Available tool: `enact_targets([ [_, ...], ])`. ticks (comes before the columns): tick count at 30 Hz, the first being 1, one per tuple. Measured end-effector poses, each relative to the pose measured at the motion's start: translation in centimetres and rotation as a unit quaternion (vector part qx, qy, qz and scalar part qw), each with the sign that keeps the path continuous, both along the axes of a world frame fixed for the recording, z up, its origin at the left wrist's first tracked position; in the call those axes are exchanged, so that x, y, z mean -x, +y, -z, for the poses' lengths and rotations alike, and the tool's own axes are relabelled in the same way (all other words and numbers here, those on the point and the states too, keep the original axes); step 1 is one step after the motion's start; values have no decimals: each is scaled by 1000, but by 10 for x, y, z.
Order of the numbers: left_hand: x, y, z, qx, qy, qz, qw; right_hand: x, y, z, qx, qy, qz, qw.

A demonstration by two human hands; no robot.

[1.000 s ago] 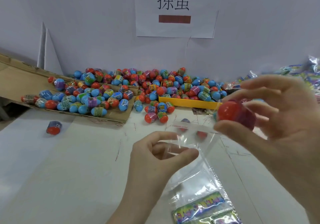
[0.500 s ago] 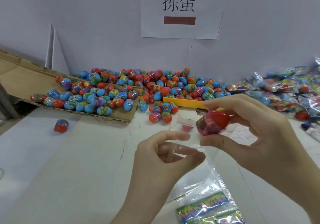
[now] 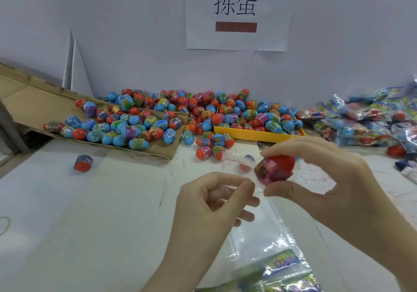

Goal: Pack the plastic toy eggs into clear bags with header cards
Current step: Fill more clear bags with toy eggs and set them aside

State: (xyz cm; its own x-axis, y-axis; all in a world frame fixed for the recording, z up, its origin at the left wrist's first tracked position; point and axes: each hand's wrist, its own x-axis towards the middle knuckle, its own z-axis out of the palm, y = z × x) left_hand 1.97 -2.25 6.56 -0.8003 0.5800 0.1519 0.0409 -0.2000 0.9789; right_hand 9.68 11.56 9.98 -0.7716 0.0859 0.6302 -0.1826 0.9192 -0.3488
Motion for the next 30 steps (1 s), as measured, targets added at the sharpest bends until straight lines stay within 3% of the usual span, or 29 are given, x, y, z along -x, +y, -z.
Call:
enact_targets([
  [3,0,-1,4,13,68,-56,996,-5,-1,-3,151,43,-24,987],
  [5,1,-1,5,45,182,-126,974,-5,2,-9,247,68,-49,965],
  [6,3,0,6,69,271,-156,947,-4,5,-12,269,79,-50,959],
  [9,5,3,13,107,524,-254,806,2,3,-19,285,112,-32,952],
  [12,4,2,19,99,611,-317,718,-1,-9,-7,322,76,-52,942],
  [15,0,1,24,103,634,-337,688,-10,-16,8,368,21,-91,925],
  [18,-2,2,26,110,634,-334,689,-12,-17,20,446,4,-147,883],
  [22,-6,5,32,120,637,-305,697,-6,-15,23,455,49,-156,876],
  [24,-9,5,37,114,625,-286,717,-3,-15,25,445,52,-155,881],
  [27,-11,-2,28,111,562,-213,791,-2,-8,27,432,56,-159,886],
  [30,-9,-10,10,86,368,-194,905,-5,2,26,429,25,-188,883],
])
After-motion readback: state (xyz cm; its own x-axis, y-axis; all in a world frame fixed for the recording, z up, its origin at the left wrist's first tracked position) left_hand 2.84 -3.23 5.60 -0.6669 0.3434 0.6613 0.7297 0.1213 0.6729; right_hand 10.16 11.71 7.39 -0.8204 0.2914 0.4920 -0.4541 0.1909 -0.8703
